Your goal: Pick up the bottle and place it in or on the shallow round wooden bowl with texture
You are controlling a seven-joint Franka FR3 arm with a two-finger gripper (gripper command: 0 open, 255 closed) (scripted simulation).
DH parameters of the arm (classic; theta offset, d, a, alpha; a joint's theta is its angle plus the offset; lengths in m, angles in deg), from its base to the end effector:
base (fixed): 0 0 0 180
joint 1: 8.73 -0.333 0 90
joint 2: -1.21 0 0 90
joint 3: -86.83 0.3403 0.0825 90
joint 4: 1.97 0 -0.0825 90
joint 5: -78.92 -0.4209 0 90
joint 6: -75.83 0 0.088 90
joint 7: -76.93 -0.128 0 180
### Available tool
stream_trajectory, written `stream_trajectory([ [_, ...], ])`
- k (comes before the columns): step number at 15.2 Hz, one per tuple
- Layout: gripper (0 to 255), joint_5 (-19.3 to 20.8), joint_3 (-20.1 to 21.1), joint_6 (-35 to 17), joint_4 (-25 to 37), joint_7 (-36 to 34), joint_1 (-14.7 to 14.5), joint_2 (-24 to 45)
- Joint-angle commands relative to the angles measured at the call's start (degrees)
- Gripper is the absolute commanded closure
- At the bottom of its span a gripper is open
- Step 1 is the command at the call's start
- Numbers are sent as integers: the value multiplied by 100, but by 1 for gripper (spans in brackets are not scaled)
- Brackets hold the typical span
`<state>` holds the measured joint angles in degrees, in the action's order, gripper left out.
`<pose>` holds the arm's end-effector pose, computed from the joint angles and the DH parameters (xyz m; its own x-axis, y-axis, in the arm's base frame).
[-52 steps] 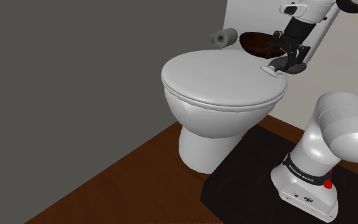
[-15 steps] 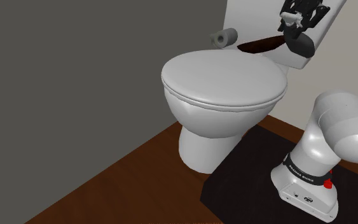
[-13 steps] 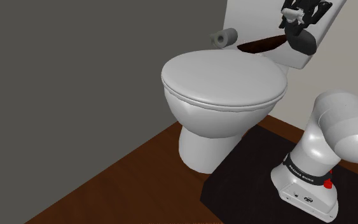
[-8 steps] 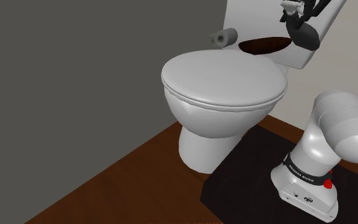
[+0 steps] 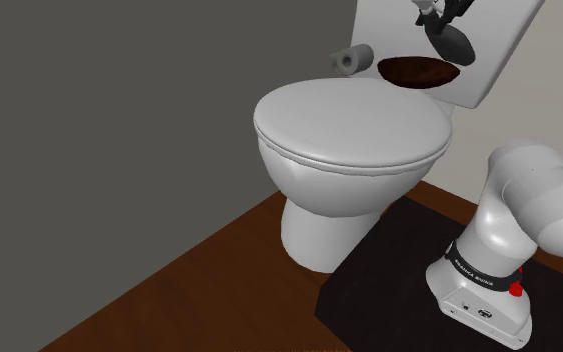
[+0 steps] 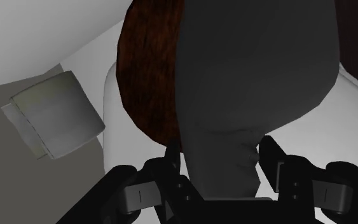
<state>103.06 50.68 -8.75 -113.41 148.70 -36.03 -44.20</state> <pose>0.3339 -0.2296 0.6986 0.4216 0.9026 0.0871 0.8869 -0.4305 0.1679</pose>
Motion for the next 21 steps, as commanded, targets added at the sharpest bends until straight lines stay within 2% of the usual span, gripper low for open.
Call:
stream_trajectory([
  [1, 255, -12, -336, -125, 329, 184, -200, 354],
  [2, 255, -55, -607, -206, 593, 327, -370, 629],
  [7, 255, 19, -616, -552, 78, 288, -222, 468],
  [16, 255, -102, -533, -1312, -811, 464, 385, 470],
  [21, 255, -314, -374, -1400, -829, 644, 696, 636],
])
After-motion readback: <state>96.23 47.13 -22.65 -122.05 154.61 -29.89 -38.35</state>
